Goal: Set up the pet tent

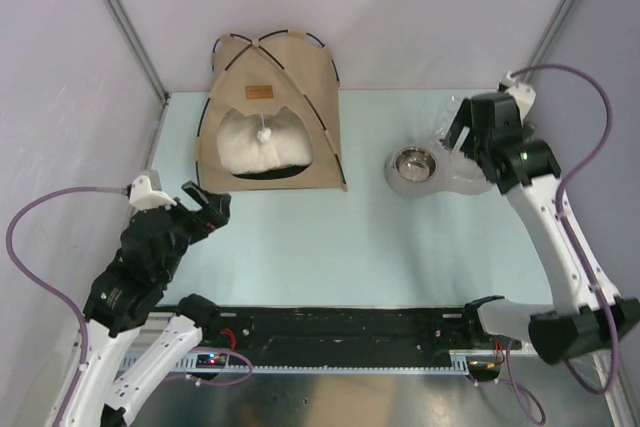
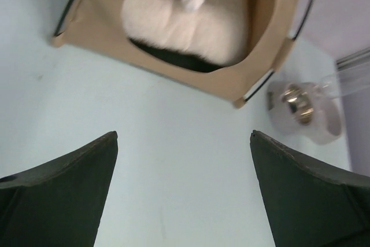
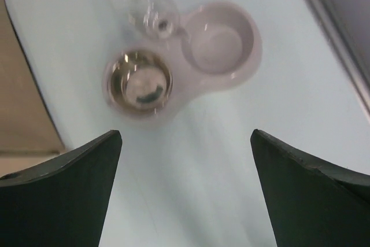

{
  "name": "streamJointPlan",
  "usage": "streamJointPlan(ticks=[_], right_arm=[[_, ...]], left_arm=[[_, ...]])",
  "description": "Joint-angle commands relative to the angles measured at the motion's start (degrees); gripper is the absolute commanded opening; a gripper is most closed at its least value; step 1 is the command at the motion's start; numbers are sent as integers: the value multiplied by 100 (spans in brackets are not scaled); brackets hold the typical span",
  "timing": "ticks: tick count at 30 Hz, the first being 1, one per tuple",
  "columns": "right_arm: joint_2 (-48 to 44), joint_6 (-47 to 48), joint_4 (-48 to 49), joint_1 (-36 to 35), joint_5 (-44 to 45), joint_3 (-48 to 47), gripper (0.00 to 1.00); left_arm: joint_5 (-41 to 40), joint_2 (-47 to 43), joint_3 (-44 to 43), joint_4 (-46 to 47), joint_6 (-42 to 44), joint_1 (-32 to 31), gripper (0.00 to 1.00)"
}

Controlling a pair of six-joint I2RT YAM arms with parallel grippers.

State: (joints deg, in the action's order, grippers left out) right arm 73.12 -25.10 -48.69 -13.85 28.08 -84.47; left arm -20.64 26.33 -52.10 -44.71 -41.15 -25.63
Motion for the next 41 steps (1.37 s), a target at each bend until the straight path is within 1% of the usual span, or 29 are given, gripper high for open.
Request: streamJointPlan(ticks=[1,5,11,16,21,28,33,41], right_arm=[[-872,-861,-1048,-473,-62,657,99],[-2070,-1304,-1668,-628,-223,1033,99],[-3441,-1512,-2276,-579,-467,1035,99],[-4066,-1226,-2452,-558,-696,823,99],[-4862,-520,-1980,-558,-972,695,100],[-5428,-277,-2014,-545,-1006,547,100],[-5654,-149,-2051,-555,-1049,533,100],[-5796,-57,-2014,-569,-1156,487,99]], left_arm=[[-401,-155,-82,-1269,371,14,100],[-489,-481,-35,-1674,381,14,100],[-404,-1012,-271,-2078,492,14,100],[-579,-1130,-938,-2487,570,10,100],[-541,-1280,-1544,-2579,691,14,100],[-226,-1531,-1631,-2668,609,13,100],[-197,-1506,-1556,-2668,581,14,100],[-198,-1275,-1998,-2755,985,14,100]])
